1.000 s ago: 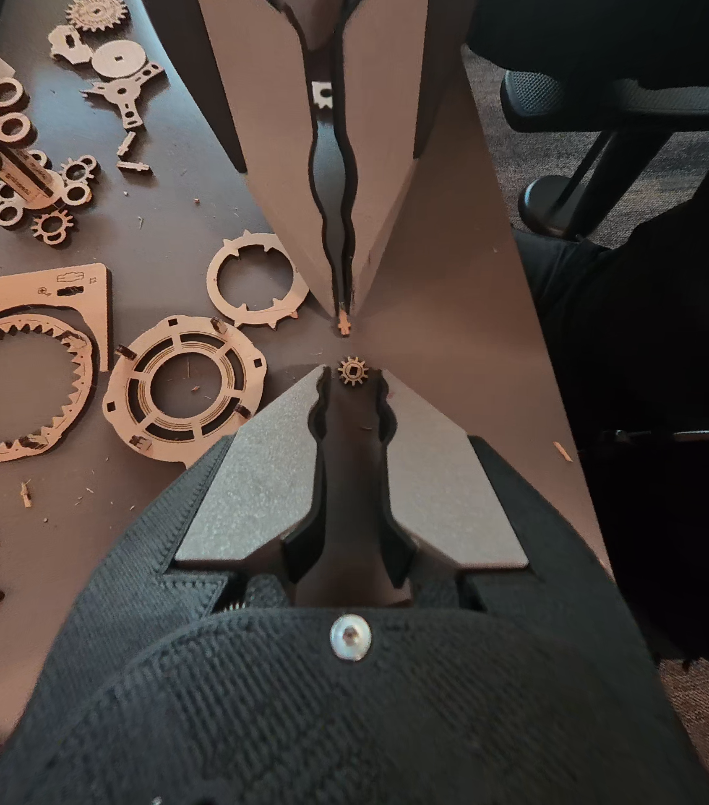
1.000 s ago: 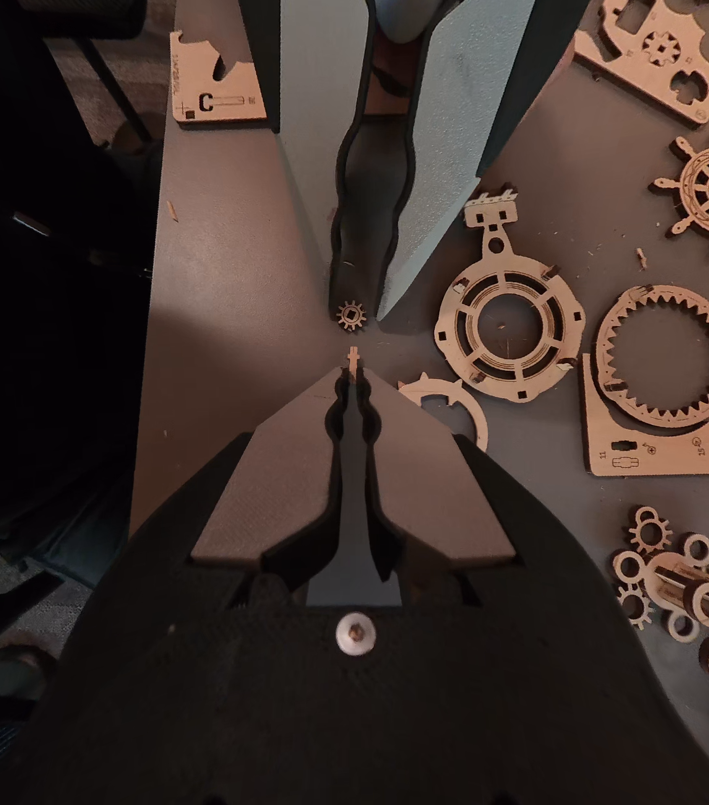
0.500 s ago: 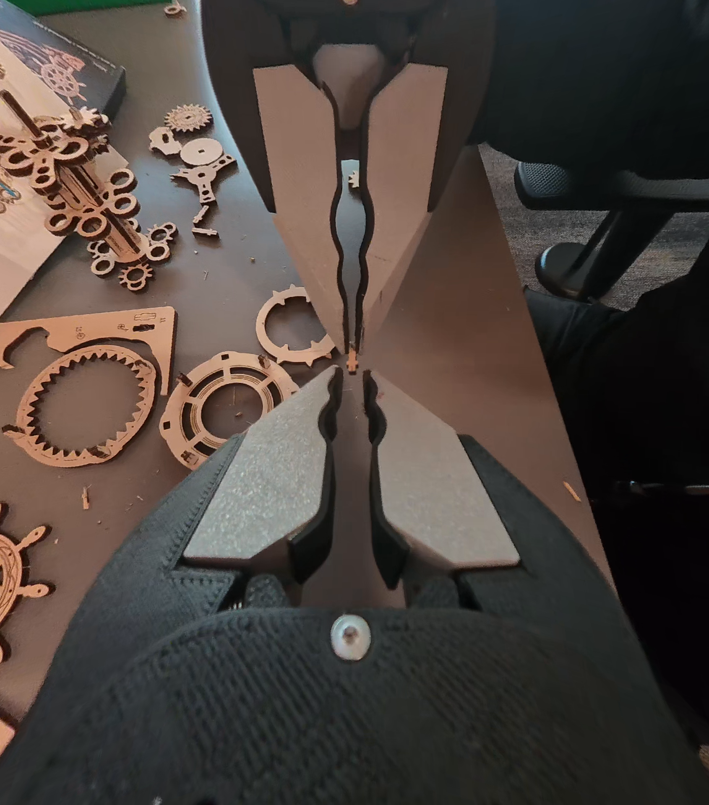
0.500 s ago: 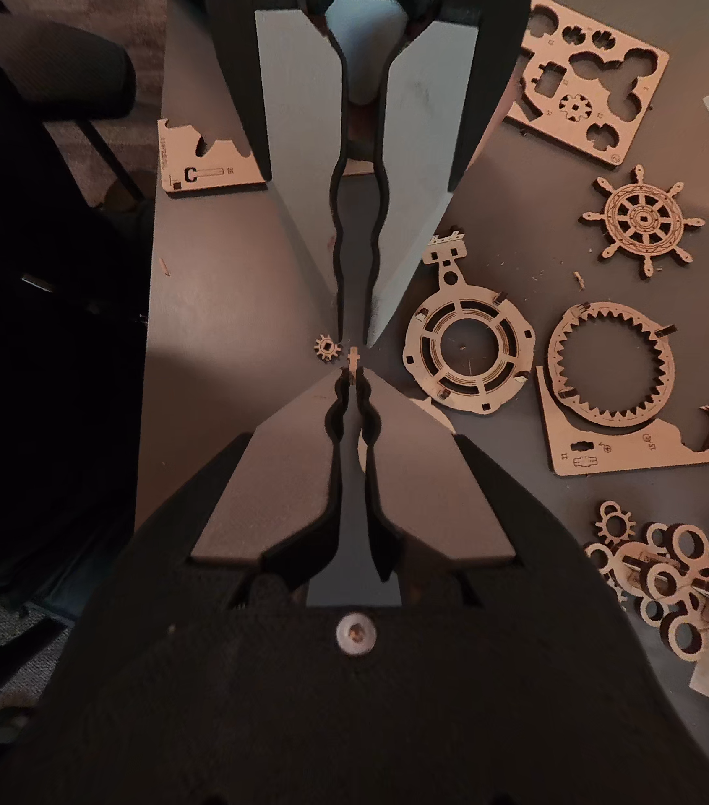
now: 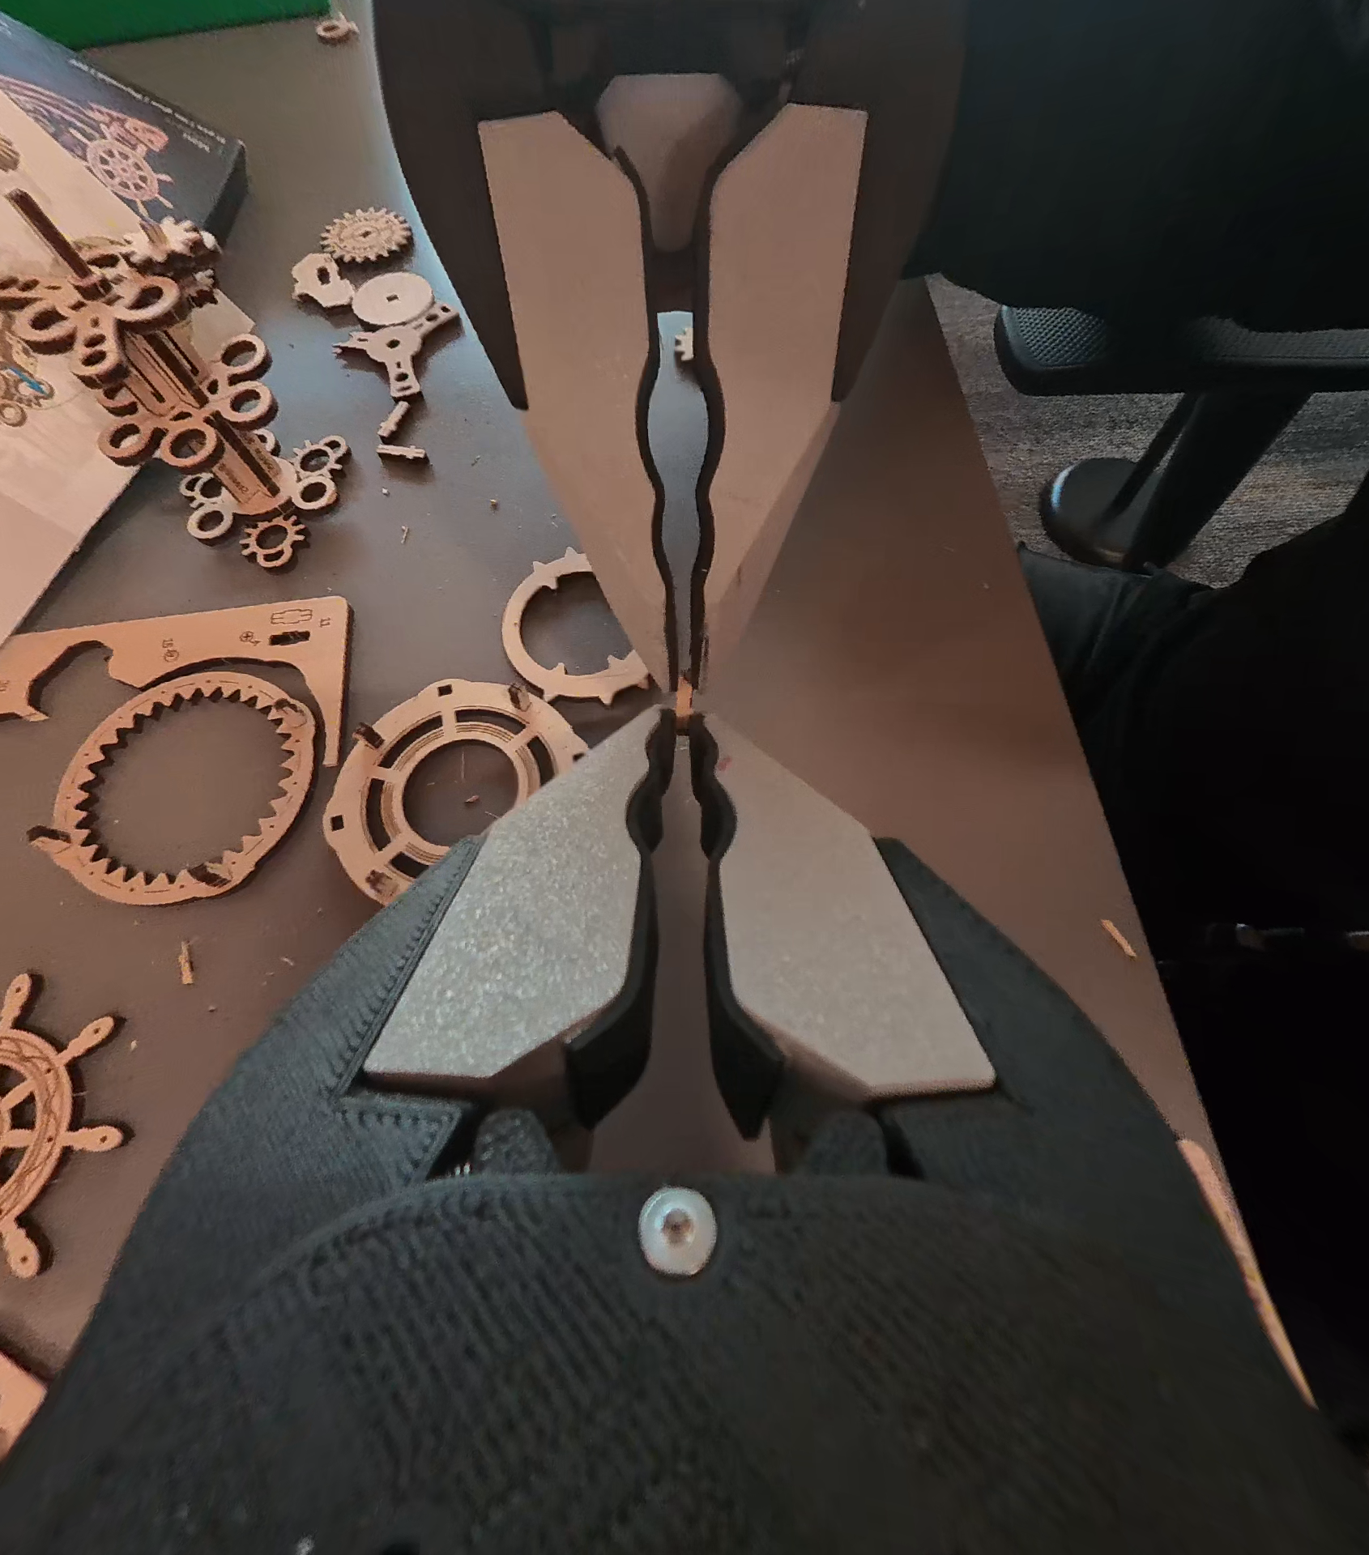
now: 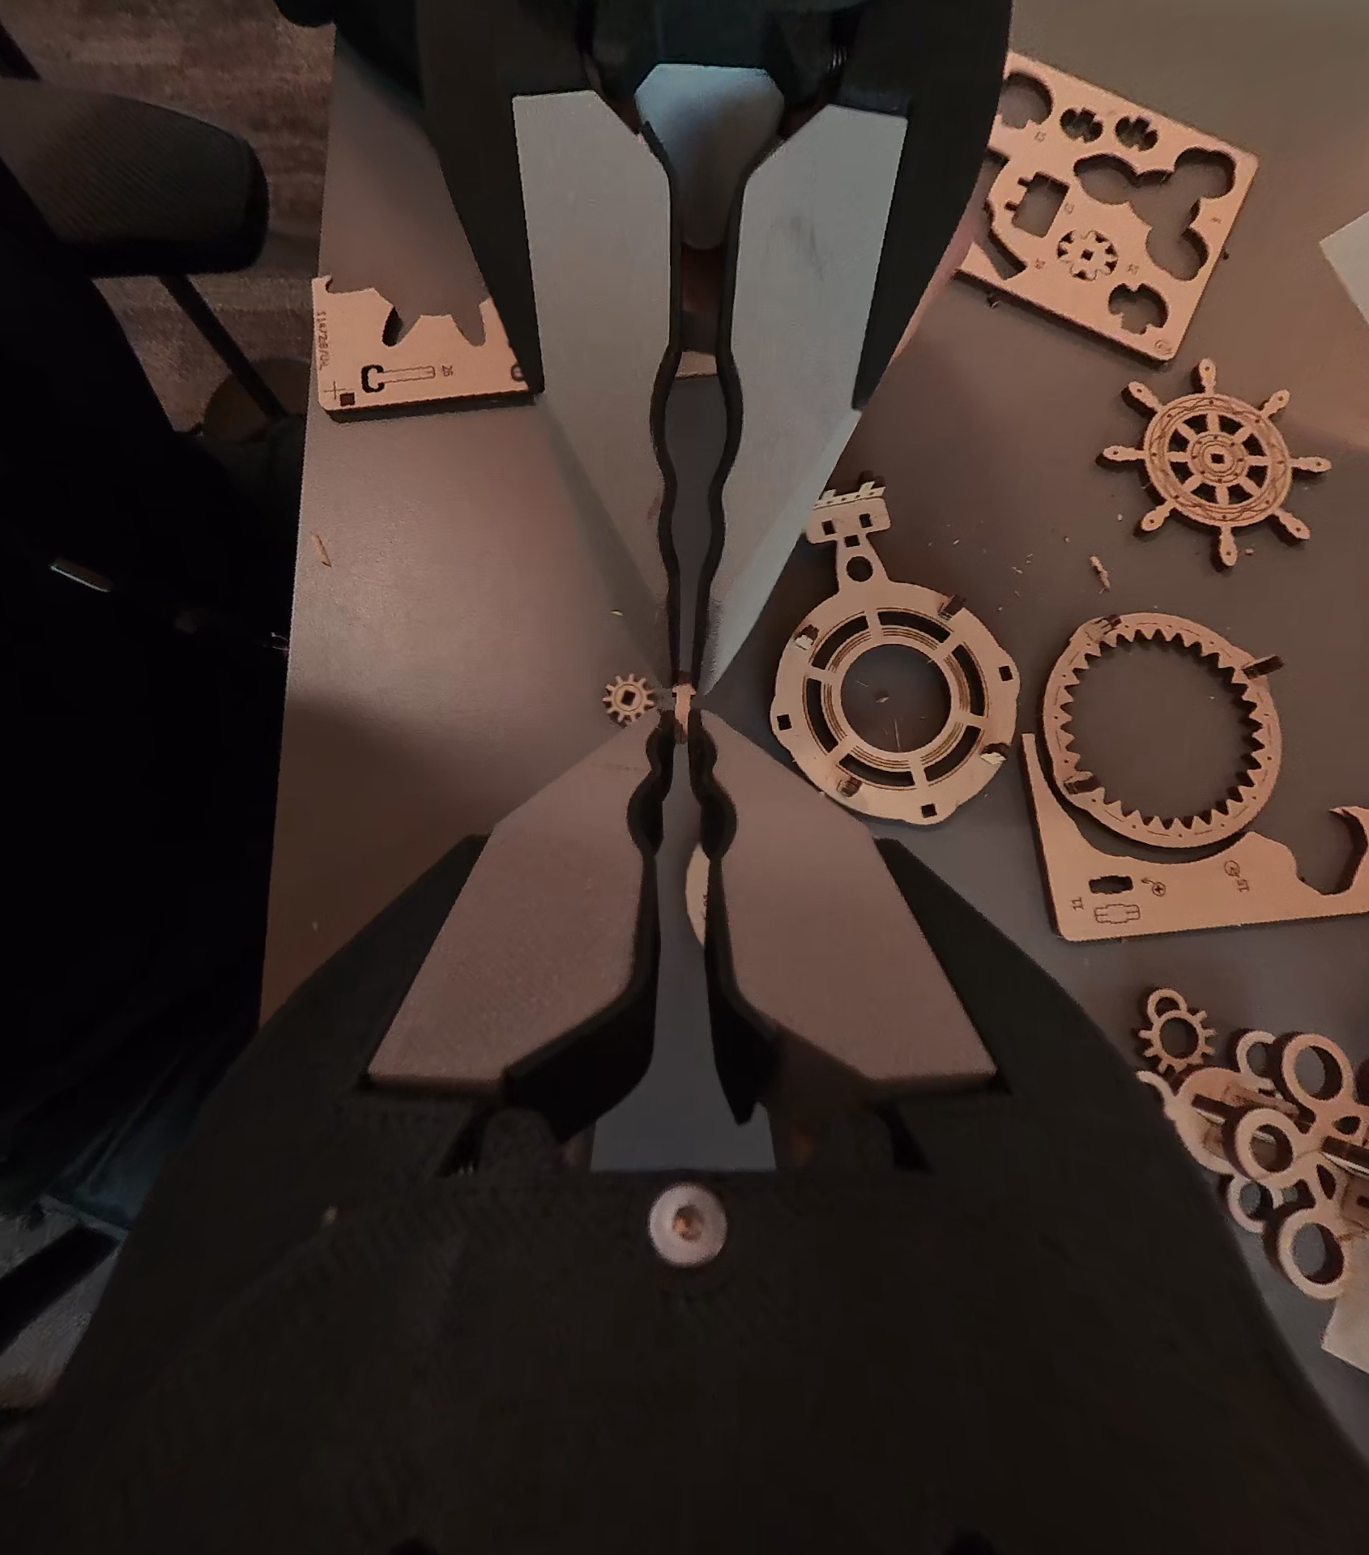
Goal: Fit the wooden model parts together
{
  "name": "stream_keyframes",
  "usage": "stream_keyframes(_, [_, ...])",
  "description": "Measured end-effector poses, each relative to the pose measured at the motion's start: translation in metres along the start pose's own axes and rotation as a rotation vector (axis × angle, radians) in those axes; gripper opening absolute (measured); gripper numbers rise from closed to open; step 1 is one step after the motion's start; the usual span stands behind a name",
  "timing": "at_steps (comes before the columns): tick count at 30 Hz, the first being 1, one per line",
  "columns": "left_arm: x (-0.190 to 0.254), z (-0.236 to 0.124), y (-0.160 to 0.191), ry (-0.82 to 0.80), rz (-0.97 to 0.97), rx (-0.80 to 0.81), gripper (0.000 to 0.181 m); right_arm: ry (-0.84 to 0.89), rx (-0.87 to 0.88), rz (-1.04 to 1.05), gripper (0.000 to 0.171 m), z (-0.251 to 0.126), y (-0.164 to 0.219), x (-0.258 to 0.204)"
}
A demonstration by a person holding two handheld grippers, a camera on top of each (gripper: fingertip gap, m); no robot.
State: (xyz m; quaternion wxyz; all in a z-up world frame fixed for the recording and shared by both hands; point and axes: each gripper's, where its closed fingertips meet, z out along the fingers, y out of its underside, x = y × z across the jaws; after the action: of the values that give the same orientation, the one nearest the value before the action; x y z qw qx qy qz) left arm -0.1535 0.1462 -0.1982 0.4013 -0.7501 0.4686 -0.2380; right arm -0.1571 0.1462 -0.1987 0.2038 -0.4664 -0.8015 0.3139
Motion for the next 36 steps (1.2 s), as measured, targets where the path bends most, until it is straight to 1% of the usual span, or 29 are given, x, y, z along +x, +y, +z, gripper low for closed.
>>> stream_keyframes(1, [-0.002, -0.001, -0.001, -0.013, 0.006, 0.008, 0.001, 0.011, 0.009, 0.001, 0.000, -0.002, -0.001, 0.002])
stream_keyframes(4, [-0.013, -0.008, -0.008, -0.073, 0.014, 0.048, 0.000, 0.073, 0.060, 0.022, 0.001, -0.019, -0.005, 0.016])
stream_keyframes(6, [-0.022, -0.016, -0.019, -0.110, -0.001, 0.117, 0.000, 0.091, 0.172, 0.061, 0.006, -0.038, -0.016, 0.024])
stream_keyframes(9, [-0.028, -0.036, -0.047, -0.135, -0.019, 0.320, 0.000, 0.083, 0.397, 0.124, 0.014, -0.065, -0.041, 0.033])
stream_keyframes(12, [-0.026, -0.062, -0.075, -0.125, -0.027, 0.558, 0.000, 0.015, 0.570, 0.182, 0.028, -0.078, -0.063, 0.030])
stream_keyframes(14, [-0.024, -0.073, -0.085, -0.105, -0.041, 0.659, 0.001, 0.017, 0.644, 0.198, 0.025, -0.084, -0.074, 0.031])
stream_keyframes(15, [-0.023, -0.075, -0.087, -0.096, -0.051, 0.681, 0.001, 0.029, 0.675, 0.200, 0.019, -0.087, -0.079, 0.032])
stream_keyframes(16, [-0.023, -0.076, -0.088, -0.093, -0.058, 0.693, 0.001, 0.029, 0.702, 0.198, 0.015, -0.090, -0.083, 0.031])
stream_keyframes(18, [-0.023, -0.077, -0.089, -0.089, -0.062, 0.700, 0.000, 0.005, 0.726, 0.189, 0.015, -0.093, -0.089, 0.025])
stream_keyframes(21, [-0.021, -0.081, -0.092, -0.077, -0.069, 0.726, 0.000, 0.028, 0.687, 0.177, 0.014, -0.086, -0.090, 0.022])
stream_keyframes(24, [-0.018, -0.085, -0.096, -0.058, -0.082, 0.758, 0.000, 0.048, 0.688, 0.174, 0.012, -0.083, -0.094, 0.023])
stream_keyframes(26, [-0.017, -0.085, -0.096, -0.054, -0.086, 0.759, 0.000, 0.026, 0.704, 0.176, 0.008, -0.084, -0.097, 0.020])
stream_keyframes(31, [-0.018, -0.084, -0.096, -0.053, -0.104, 0.754, 0.000, 0.018, 0.709, 0.176, 0.005, -0.082, -0.100, 0.018])
stream_keyframes(34, [-0.017, -0.082, -0.095, -0.042, -0.117, 0.750, 0.000, 0.037, 0.703, 0.172, 0.000, -0.082, -0.100, 0.019])
stream_keyframes(36, [-0.017, -0.081, -0.095, -0.040, -0.127, 0.749, 0.000, 0.049, 0.700, 0.169, 0.000, -0.082, -0.101, 0.020])
